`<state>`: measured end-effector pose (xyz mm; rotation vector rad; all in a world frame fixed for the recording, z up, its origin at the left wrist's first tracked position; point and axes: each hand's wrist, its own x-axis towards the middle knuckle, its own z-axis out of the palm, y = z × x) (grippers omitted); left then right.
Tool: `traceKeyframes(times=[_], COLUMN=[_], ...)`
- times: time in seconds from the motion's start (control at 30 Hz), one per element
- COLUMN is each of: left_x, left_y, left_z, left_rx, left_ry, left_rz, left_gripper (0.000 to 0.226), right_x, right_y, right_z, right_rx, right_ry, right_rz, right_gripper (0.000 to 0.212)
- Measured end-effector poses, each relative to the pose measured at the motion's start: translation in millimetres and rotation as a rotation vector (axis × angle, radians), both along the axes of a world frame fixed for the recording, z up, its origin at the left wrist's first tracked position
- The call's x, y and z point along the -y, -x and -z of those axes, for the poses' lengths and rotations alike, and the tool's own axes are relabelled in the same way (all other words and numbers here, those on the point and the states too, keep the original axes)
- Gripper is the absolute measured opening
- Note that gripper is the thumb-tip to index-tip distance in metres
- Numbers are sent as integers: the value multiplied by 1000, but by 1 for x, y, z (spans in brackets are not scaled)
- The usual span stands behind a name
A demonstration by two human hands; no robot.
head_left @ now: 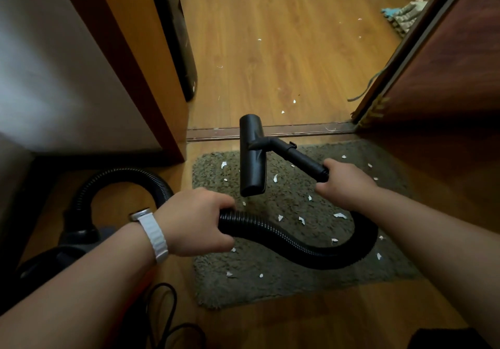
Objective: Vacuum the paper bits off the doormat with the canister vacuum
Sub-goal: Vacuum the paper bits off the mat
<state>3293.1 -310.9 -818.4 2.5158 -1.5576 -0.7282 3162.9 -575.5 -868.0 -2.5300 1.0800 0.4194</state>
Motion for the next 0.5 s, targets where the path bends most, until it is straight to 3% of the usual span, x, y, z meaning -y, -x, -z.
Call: traceKeyframes(times=[0.5], left_x=[-40], left_y=[-59], left_z=[31], left_rx=[-20], left_ry=[-116], left_rz=[-86], left_gripper=[25], right_x=[-22], right_y=[-73], right_z=[60], right_rx=[-69], right_ry=[-153], right_rz=[11], right_gripper=[21])
